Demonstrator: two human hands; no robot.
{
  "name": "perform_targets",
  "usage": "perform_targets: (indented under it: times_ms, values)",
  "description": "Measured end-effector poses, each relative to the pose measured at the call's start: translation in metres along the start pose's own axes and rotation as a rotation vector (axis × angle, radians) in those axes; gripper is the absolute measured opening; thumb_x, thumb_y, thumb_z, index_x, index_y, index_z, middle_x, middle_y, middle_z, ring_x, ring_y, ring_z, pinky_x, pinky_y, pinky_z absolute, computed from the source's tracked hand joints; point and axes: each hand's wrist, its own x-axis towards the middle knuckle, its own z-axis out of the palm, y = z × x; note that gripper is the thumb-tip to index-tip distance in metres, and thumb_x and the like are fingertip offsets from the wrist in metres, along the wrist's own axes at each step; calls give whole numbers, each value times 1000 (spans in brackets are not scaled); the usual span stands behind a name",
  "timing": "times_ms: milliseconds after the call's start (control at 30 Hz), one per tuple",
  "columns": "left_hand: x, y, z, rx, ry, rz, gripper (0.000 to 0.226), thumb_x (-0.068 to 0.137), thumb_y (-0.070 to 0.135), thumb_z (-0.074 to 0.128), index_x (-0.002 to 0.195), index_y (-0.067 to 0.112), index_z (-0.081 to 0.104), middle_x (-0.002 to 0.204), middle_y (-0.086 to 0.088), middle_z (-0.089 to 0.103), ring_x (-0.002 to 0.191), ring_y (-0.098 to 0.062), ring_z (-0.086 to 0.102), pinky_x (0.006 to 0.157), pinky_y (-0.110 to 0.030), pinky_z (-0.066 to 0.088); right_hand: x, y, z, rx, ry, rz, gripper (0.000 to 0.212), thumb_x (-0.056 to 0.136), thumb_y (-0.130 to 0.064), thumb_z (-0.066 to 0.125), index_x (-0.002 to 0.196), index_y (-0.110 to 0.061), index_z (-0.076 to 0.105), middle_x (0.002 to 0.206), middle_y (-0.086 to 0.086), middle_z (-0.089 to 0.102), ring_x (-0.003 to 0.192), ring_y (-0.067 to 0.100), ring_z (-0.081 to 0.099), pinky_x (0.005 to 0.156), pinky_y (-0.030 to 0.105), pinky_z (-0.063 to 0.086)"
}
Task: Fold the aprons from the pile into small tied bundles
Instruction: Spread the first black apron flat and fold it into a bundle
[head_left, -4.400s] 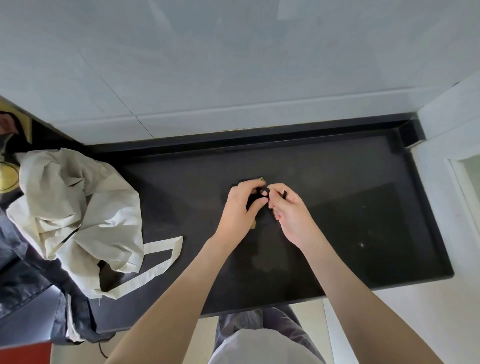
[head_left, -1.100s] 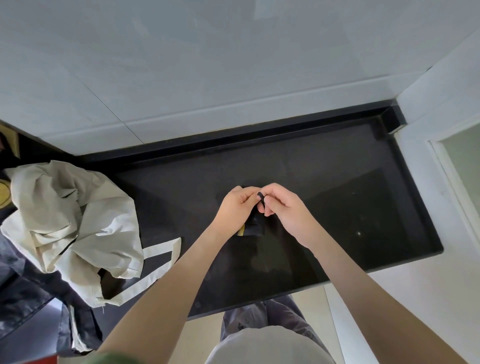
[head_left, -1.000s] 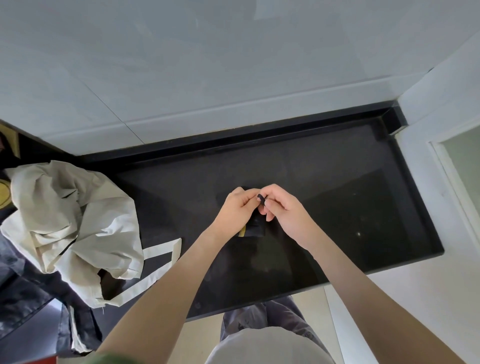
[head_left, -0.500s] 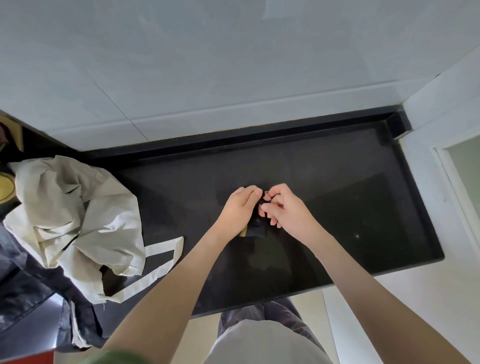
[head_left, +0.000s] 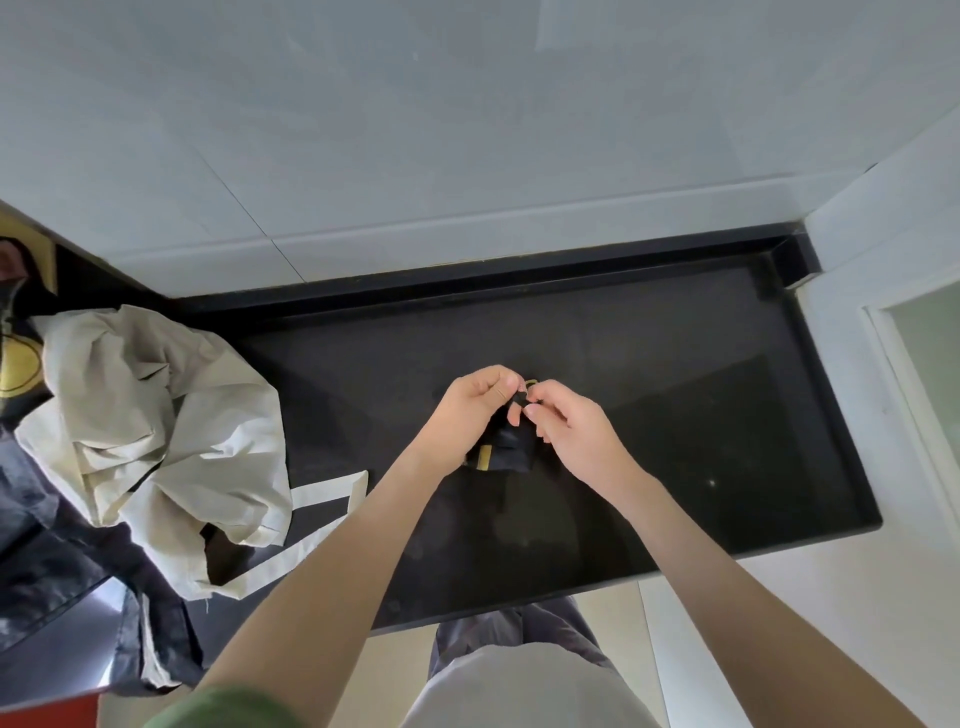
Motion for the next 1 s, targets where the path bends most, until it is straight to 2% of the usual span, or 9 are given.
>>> perform_targets:
  times_ms: [133, 267, 400, 567, 633, 700, 767, 900, 1000]
  values:
    - [2, 3, -2, 95, -85, -10, 23, 99, 16, 49, 82, 19, 64, 80, 2, 63, 84, -4, 60, 85, -16, 44, 7, 6, -10, 1, -80, 61, 17, 98, -10, 44, 90, -21, 55, 76, -6, 56, 69, 4, 53, 64, 18, 44]
    - [5, 0, -4, 352, -63, 15, 11, 92, 21, 61, 86, 29, 65, 88, 14, 65, 90, -9, 57, 88, -24, 43, 10, 8, -12, -23, -141, 108, 13, 100, -10, 42, 96, -16, 53, 80, -2, 58, 73, 9, 56, 68, 22, 46]
    - [-1, 1, 7, 586, 61, 46, 9, 91, 24, 62, 95, 29, 56, 92, 12, 53, 83, -4, 49, 70, -10, 37, 7, 8, -16, -33, -142, 108, 12, 100, -11, 42, 96, -16, 53, 81, -3, 59, 72, 7, 55, 67, 17, 47]
    - [-13, -11, 35, 663, 312, 96, 10, 92, 18, 61, 101, 14, 59, 97, 0, 46, 76, -6, 47, 65, -6, 37, 4, 8, -18, -36, -115, 118, 15, 100, -12, 44, 94, -21, 55, 80, -5, 57, 68, 6, 53, 62, 14, 46]
    - [-18, -15, 43, 772, 385, 217, 5, 89, 9, 64, 94, 8, 62, 84, 1, 45, 72, -13, 45, 62, -13, 40, 3, 6, -19, -36, -107, 124, 13, 100, -14, 45, 96, -21, 55, 81, -4, 58, 69, 7, 53, 62, 14, 46]
    - [-18, -18, 45, 914, 467, 400, 11, 79, 1, 72, 79, 7, 63, 66, 0, 48, 65, -19, 45, 53, -27, 45, 4, 5, -20, -27, -98, 143, 11, 100, -16, 46, 98, -20, 55, 81, -4, 58, 68, 7, 53, 62, 14, 47]
    - [-14, -20, 43, 1053, 507, 501, 18, 73, 0, 77, 70, 9, 62, 57, 0, 50, 58, -21, 44, 51, -28, 42, 5, 5, -20, -11, -93, 169, 9, 100, -16, 47, 99, -19, 55, 79, -2, 58, 66, 8, 52, 61, 14, 47]
    - [-4, -26, 43, 1326, 479, 535, 20, 71, 6, 77, 66, 13, 58, 58, 1, 51, 56, -21, 46, 63, -28, 31, 4, 6, -19, 72, -86, 218, 11, 101, -13, 45, 100, -16, 56, 75, 0, 56, 62, 9, 51, 58, 16, 46]
    - [0, -33, 47, 1441, 435, 543, 19, 68, 8, 78, 65, 14, 61, 61, 0, 50, 55, -19, 48, 67, -29, 43, 3, 6, -16, 45, -47, 198, 15, 102, -16, 42, 100, -17, 57, 76, -1, 57, 64, 7, 51, 57, 14, 45]
